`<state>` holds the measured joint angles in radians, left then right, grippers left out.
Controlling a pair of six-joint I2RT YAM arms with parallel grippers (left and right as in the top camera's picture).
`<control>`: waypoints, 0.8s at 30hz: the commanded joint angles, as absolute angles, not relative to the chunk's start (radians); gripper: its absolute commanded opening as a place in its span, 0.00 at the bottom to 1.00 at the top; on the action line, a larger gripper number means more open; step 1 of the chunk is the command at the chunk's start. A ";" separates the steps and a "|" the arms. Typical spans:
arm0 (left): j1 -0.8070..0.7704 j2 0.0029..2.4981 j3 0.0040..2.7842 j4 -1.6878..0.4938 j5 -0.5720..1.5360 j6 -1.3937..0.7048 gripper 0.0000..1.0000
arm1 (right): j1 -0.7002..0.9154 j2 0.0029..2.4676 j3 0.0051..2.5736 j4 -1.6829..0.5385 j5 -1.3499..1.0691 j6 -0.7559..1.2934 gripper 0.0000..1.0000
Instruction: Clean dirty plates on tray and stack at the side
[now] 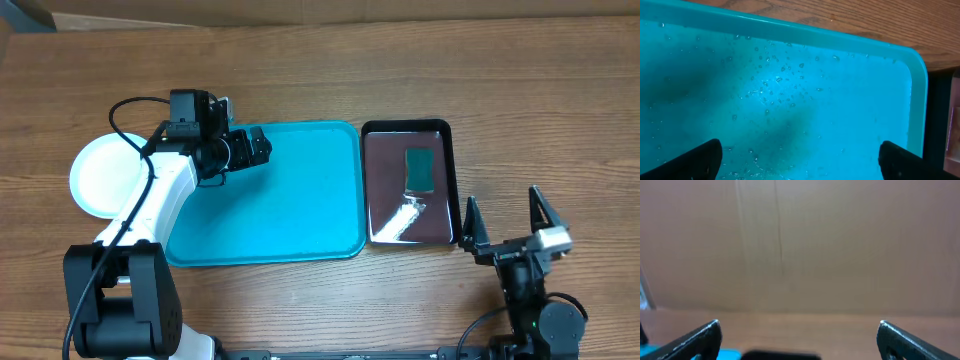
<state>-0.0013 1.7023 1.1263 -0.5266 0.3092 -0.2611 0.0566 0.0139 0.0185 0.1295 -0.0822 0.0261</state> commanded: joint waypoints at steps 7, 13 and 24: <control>-0.005 1.706 1.143 -0.527 0.304 -0.247 1.00 | 0.049 0.003 0.008 -0.080 -0.078 0.025 1.00; -0.005 1.706 1.143 -0.527 0.304 -0.246 1.00 | 0.050 0.003 0.008 -0.078 -0.075 0.025 1.00; -0.005 1.706 1.143 -0.527 0.304 -0.247 1.00 | 0.049 0.003 0.008 -0.078 -0.075 0.025 1.00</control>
<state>-0.0013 1.7023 1.1263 -0.5270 0.3096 -0.2615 0.0536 0.0128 0.0185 -0.0830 -0.0803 0.0257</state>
